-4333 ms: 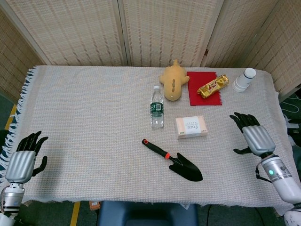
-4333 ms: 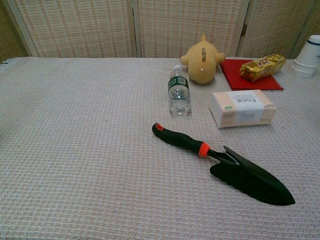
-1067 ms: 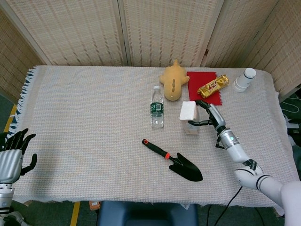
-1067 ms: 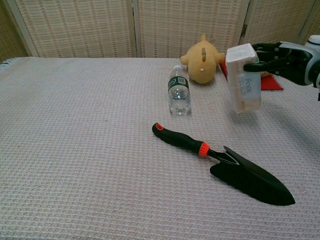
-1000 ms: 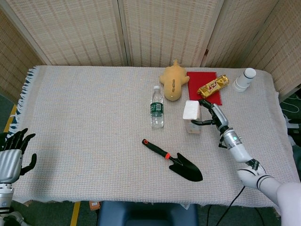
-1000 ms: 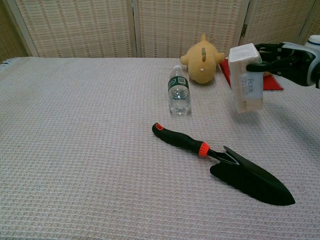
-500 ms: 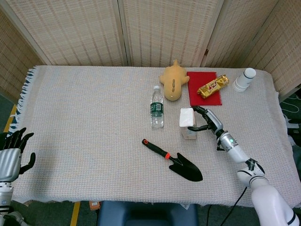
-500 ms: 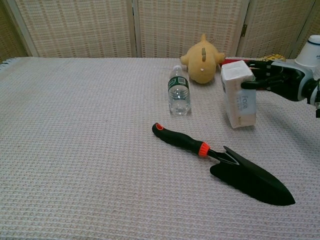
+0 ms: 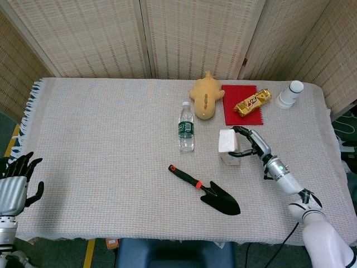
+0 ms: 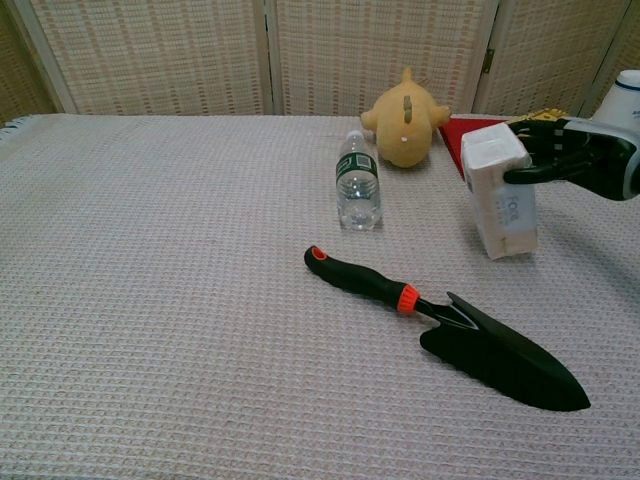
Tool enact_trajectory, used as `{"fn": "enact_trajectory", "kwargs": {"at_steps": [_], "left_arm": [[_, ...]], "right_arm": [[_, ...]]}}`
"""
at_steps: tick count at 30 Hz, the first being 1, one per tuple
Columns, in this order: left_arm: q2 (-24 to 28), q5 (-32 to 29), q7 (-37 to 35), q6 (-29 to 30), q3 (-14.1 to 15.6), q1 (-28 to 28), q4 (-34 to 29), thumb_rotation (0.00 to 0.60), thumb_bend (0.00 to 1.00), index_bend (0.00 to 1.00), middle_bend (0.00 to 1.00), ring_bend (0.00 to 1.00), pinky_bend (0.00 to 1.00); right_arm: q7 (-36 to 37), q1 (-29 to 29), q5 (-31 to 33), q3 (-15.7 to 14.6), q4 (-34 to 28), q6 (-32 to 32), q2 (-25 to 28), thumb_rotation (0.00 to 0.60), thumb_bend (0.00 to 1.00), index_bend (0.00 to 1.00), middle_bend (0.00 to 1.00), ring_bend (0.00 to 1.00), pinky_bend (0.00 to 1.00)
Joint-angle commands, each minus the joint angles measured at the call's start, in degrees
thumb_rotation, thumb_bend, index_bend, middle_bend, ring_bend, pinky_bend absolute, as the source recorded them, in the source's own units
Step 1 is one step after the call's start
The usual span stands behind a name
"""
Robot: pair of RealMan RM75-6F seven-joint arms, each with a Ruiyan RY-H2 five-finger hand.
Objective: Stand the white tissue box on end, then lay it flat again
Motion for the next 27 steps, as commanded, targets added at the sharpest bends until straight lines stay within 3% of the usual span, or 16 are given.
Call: {"fn": "enact_trajectory", "kwargs": {"at_steps": [1,18,27], "left_arm": [[-0.03,0.11,0.21,0.08,0.06,0.02,-0.10,0.600,0.48,0.16,0.00,0.00,0.09],[0.01,0.36,0.68,0.19,0.27,0.09,-0.43,0.600,0.48,0.16,0.00,0.00,0.09],[0.10,0.41,1.03,-0.08,0.45,0.02,-0.71,0.600,0.48,0.16,0.00,0.00,0.09]], "right_arm": [[-1.20,-0.63,-0.30,-0.84,-1.31,-0.22,1.45,0.600,0.00,0.41,0.38,0.21,0.00],[-3.23,-2.30,-1.22,-3.80,-5.04,-2.09,5.08,0.600,0.00,0.41,0.38,0.21,0.00],[-8.18,-2.47,-1.02,-4.78,-7.21,-5.37,7.05,0.600,0.00,0.40,0.38,0.21,0.00]]}}
